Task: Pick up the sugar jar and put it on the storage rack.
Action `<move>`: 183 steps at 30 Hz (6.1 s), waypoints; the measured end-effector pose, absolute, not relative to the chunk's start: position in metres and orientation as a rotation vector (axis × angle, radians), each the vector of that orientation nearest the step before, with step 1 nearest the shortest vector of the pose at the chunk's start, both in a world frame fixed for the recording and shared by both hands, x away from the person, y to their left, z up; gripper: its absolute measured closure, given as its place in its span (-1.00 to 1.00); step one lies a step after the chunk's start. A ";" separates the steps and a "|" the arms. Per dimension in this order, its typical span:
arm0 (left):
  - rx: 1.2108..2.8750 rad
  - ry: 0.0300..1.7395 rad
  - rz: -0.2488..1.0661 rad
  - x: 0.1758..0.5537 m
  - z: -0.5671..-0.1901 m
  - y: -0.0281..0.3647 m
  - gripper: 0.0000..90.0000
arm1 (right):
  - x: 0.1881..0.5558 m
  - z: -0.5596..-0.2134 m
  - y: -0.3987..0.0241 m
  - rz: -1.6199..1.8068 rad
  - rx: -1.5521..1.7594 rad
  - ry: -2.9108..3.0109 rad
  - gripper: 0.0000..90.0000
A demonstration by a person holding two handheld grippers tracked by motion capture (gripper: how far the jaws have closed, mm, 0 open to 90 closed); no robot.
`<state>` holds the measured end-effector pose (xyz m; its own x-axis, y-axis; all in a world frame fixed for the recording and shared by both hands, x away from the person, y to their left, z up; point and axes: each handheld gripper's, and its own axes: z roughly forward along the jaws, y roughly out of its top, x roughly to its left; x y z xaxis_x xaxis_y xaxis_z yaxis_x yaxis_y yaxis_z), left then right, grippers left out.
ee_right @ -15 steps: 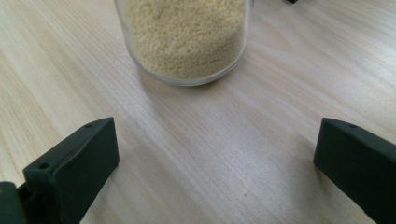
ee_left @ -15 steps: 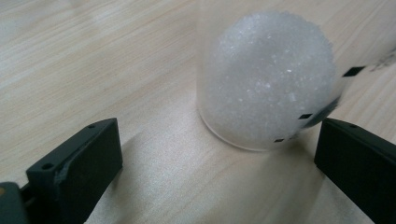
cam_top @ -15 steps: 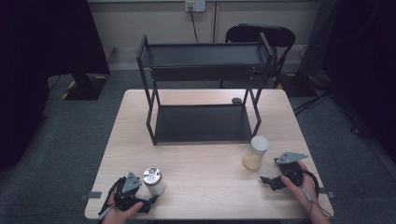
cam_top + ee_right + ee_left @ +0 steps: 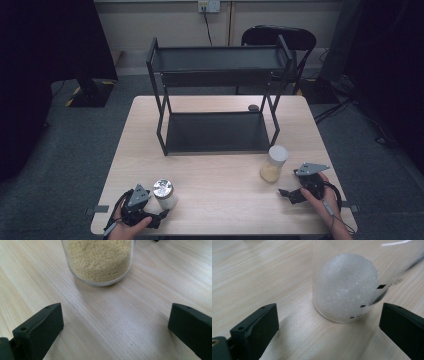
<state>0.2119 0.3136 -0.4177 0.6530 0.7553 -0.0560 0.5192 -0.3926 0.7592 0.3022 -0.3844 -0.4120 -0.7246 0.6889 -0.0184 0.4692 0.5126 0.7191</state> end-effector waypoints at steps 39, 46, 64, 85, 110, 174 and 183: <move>1.986 0.979 0.328 0.228 -0.414 0.300 -0.65 | 0.302 -0.412 -0.384 1.032 0.969 2.456 -1.00; 1.982 0.933 0.351 0.228 -0.415 0.300 -0.42 | 0.302 -0.412 -0.384 1.032 0.969 2.456 -1.00; 2.034 0.941 0.382 0.234 -0.397 0.291 -0.33 | 0.302 -0.412 -0.384 1.032 0.969 2.456 -1.00; 2.042 0.917 0.332 0.271 -0.369 0.277 -0.33 | 0.302 -0.412 -0.384 1.032 0.969 2.456 -1.00; 2.042 0.899 0.317 0.322 -0.340 0.240 -0.32 | 0.302 -0.412 -0.384 1.032 0.969 2.456 -1.00; 2.005 0.958 0.396 0.396 -0.248 0.193 -0.31 | 0.302 -0.412 -0.384 1.032 0.969 2.455 -1.00; 1.990 0.958 0.406 0.397 -0.228 0.194 -0.31 | 0.302 -0.412 -0.384 1.033 0.970 2.455 -1.00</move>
<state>0.3970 0.1941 -0.2283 0.6510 0.7556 -0.0725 0.4733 -0.3293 0.8171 0.3021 -0.3844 -0.4121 -0.7243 0.6893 -0.0184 0.4688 0.5119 0.7198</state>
